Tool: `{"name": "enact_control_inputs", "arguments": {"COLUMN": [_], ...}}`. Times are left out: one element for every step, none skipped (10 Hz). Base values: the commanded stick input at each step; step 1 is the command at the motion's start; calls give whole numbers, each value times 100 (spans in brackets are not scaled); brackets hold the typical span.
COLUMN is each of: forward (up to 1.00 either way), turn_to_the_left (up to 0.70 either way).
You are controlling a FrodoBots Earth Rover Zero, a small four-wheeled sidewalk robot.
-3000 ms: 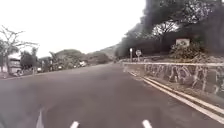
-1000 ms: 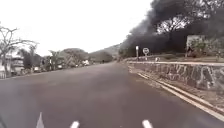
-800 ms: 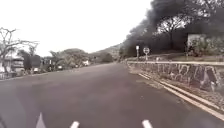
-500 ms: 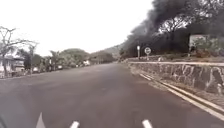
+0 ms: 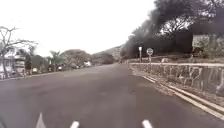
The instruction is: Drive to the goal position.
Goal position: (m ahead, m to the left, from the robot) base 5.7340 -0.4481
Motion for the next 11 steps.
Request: {"name": "enact_control_inputs", "arguments": {"forward": [50, 50, 50, 50, 50, 50, 50, 50, 50, 50, 50], "turn_to_the_left": [0, 0, 0, 0, -2, -36, -50, -50, -50, -50, -50]}}
